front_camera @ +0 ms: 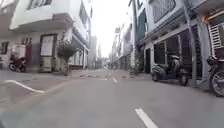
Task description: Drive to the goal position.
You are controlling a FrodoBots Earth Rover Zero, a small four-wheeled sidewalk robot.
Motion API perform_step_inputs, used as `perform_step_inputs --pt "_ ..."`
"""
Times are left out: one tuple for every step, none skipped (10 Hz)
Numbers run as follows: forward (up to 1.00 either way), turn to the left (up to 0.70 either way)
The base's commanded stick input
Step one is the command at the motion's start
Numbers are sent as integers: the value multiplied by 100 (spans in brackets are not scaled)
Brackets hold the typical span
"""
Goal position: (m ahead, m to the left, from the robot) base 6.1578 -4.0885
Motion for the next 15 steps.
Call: perform_step_inputs --pt "100 6" --pt "100 6" --pt "100 6" --pt "100 6" --pt "100 6" --pt "100 6" --pt "100 6" --pt "100 6" --pt "100 6" --pt "100 6" --pt "100 6" --pt "100 6" --pt "100 6" --pt "100 6" --pt "100 6"
